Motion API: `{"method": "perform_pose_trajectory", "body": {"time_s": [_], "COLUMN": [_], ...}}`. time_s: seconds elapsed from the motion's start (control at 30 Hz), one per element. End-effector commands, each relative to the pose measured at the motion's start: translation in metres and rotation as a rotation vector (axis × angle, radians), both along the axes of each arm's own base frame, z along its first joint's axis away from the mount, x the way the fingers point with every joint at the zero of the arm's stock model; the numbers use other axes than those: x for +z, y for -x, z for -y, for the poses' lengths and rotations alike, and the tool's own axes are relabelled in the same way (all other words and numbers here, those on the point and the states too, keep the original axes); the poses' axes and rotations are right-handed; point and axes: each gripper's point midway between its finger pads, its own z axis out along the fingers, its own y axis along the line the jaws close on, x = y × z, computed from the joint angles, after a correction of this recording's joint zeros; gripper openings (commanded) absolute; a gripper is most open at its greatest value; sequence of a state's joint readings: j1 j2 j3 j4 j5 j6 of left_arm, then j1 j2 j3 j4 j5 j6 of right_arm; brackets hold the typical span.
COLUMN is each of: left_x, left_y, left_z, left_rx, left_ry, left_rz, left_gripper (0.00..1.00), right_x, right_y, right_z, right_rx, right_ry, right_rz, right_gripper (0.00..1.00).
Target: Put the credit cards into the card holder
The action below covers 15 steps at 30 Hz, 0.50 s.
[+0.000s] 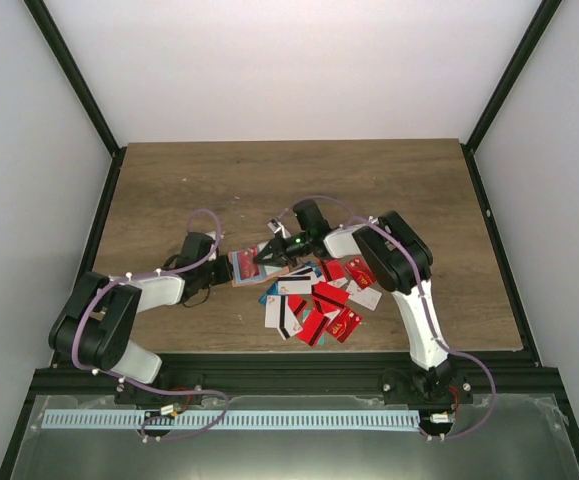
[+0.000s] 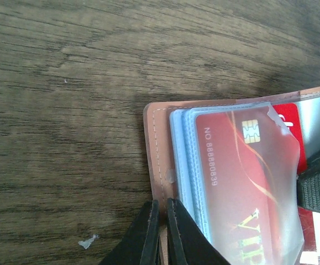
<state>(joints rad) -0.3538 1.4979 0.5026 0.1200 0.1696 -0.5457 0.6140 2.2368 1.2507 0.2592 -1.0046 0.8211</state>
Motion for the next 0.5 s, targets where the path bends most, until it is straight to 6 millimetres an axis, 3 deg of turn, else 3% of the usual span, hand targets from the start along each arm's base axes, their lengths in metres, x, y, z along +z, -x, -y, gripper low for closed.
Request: {"method": "perform_pose_trajectory", "body": {"time_s": [0.0, 0.27, 0.47], "left_x": [-0.022, -0.02, -0.009], "left_y": [0.022, 0.02, 0.019], "left_z": [0.004, 0.005, 0.003], "left_rx": [-0.042, -0.046, -0.043], "left_ry": [-0.005, -0.002, -0.017], "left_rz": [-0.092, -0.085, -0.074], "left_gripper": [0.08, 0.08, 0.07], "right_x": [-0.027, -0.032, -0.027], "right_y": [0.027, 0.029, 0.027], "right_z": [-0.02, -0.019, -0.015], "right_rx": [0.066, 0.07, 0.086], "right_ry": [0.054, 0.077, 0.115], "right_rz": [-0.055, -0.056, 0.004], "right_gripper": [0.01, 0.01, 0.1]}}
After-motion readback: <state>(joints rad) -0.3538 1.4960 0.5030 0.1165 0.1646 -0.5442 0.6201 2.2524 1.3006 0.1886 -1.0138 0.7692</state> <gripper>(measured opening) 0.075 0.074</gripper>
